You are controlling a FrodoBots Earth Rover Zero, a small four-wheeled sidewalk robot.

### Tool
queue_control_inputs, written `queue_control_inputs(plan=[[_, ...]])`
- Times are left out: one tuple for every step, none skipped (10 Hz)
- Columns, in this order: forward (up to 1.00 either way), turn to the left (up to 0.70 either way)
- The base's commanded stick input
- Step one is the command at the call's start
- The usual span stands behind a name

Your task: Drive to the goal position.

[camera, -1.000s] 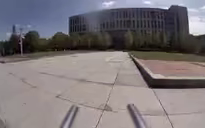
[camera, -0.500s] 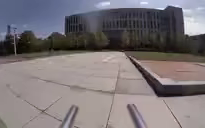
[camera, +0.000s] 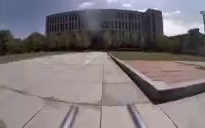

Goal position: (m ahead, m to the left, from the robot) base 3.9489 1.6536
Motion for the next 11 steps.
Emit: queue_control_inputs(plan=[[0.7, -0.35], [0.7, -0.19], [0.7, -0.02], [0.7, 0.0], [0.7, 0.0], [0.7, 0.0], [0.7, 0.0], [0.7, 0.0], [0.7, 0.0], [0.7, 0.0], [0.7, 0.0]])
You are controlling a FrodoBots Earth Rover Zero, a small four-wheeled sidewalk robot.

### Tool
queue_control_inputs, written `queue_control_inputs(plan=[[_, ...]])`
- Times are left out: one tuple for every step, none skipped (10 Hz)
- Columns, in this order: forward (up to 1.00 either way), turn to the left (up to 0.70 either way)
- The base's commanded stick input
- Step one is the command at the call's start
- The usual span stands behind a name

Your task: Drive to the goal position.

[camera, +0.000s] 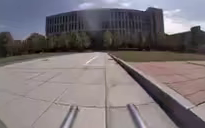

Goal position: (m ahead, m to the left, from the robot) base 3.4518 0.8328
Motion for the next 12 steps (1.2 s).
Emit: queue_control_inputs(plan=[[0.7, 0.0], [0.7, 0.0], [0.7, -0.08], [0.7, -0.18], [0.7, -0.27], [0.7, -0.35], [0.7, -0.35], [0.7, -0.35], [0.7, -0.35], [0.7, -0.01], [0.7, 0.0], [0.7, 0.0]])
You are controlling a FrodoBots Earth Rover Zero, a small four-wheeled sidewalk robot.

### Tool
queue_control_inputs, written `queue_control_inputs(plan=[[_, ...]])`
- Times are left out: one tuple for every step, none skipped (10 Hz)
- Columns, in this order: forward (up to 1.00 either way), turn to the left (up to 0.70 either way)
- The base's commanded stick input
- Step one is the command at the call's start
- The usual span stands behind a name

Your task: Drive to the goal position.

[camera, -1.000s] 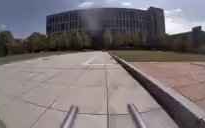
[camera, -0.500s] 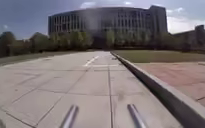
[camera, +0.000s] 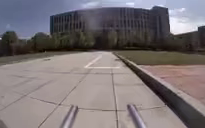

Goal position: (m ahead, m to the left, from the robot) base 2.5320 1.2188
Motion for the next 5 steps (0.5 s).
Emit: queue_control_inputs(plan=[[0.7, 0.0], [0.7, 0.0], [0.7, 0.0], [0.7, -0.03], [0.7, -0.1]])
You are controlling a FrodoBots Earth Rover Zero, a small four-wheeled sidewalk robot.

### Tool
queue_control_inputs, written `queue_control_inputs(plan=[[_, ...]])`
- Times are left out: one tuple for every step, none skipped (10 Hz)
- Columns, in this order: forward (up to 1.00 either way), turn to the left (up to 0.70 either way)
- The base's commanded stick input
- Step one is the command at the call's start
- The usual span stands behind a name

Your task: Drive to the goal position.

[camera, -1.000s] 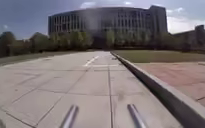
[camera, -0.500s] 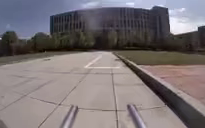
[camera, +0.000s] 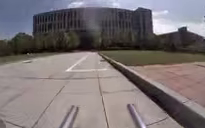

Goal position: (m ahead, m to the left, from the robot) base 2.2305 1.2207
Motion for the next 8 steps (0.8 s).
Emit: queue_control_inputs(plan=[[0.7, -0.17], [0.7, -0.24], [0.7, -0.31], [0.7, -0.35], [0.7, -0.28], [0.7, -0.18], [0.7, -0.08], [0.7, 0.0]])
